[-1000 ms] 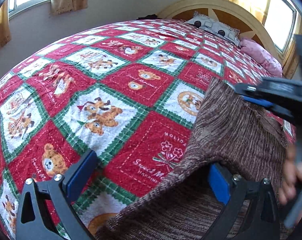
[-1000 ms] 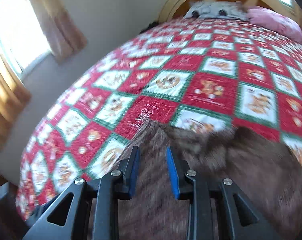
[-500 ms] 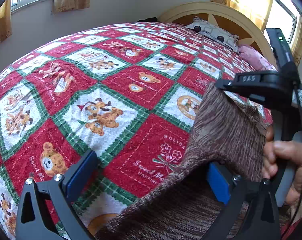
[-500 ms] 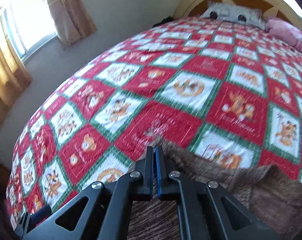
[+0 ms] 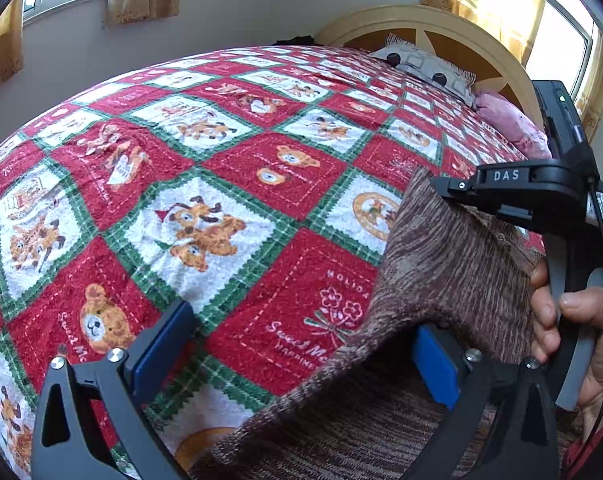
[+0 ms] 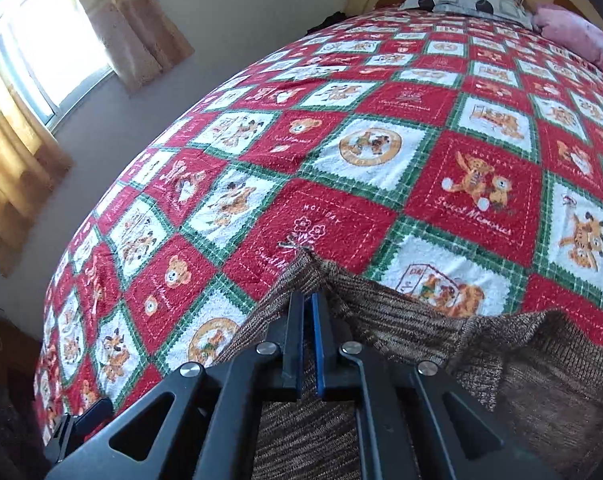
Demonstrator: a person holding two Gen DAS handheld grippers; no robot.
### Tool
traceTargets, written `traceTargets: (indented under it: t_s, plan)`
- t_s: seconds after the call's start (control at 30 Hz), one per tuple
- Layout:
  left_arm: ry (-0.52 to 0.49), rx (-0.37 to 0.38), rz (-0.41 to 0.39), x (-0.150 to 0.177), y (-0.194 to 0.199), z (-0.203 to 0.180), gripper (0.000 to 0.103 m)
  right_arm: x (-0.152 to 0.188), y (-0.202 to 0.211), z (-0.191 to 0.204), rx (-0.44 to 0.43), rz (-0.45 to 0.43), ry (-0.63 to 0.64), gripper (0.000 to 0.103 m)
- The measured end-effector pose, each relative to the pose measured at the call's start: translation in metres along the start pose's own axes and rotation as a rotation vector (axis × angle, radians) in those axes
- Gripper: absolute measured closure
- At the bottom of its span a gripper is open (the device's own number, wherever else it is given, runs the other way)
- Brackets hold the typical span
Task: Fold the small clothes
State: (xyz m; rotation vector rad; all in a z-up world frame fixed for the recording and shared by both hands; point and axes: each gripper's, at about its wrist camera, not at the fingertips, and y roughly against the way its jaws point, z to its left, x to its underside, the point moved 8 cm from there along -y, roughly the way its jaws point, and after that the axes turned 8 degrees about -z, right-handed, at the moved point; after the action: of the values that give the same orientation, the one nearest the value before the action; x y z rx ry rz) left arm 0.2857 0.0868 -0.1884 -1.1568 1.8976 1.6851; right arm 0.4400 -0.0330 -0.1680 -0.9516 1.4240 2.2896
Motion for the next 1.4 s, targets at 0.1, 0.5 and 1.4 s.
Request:
traceTargets:
  t_s: [0.1,0.5,1.4]
  plan:
    - [0.005,0.003,-0.002,0.0,0.001,0.0,0.0,-0.005,0.008,-0.001,-0.036,-0.042,-0.041,0.099]
    - [0.004,0.006,-0.004,0.0,0.001,0.0,0.0,0.005,-0.011,0.013,0.084,0.011,0.149,0.057]
    - [0.157,0.088,-0.083,-0.006,0.016,0.014,0.0,0.013,0.124,-0.015,0.311,-0.319,-0.038,0.052]
